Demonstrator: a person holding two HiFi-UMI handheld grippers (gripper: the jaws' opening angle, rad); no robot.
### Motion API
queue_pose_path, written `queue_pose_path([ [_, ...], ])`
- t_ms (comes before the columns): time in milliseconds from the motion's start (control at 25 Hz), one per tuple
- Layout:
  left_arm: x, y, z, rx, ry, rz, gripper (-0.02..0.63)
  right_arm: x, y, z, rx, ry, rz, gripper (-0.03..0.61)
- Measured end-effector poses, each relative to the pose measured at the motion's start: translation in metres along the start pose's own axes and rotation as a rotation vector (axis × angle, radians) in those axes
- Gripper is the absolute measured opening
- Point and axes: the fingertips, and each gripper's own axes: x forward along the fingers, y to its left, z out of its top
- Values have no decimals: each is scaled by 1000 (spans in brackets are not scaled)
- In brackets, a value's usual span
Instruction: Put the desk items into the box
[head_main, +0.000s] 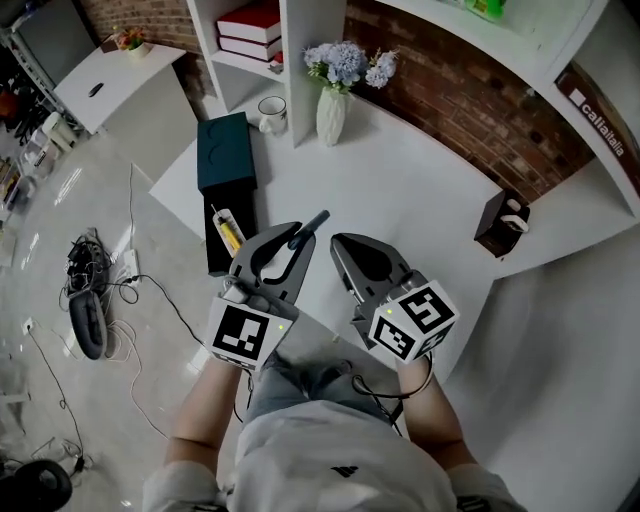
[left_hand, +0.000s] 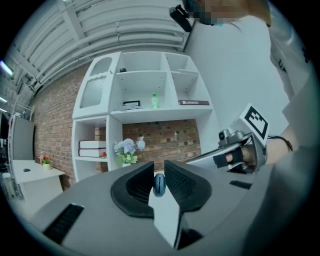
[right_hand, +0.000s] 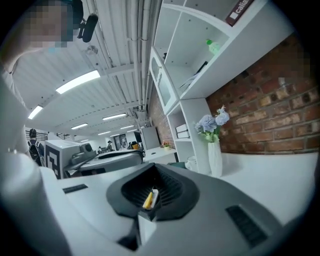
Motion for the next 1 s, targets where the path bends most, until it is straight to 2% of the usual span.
queue_pose_path([
  [640, -92, 112, -15, -11, 1, 164, 71, 107, 94, -12, -30, 61, 147, 9],
  [1000, -127, 143, -23, -36, -2, 184, 71, 140, 133, -20, -48, 74, 176, 9],
])
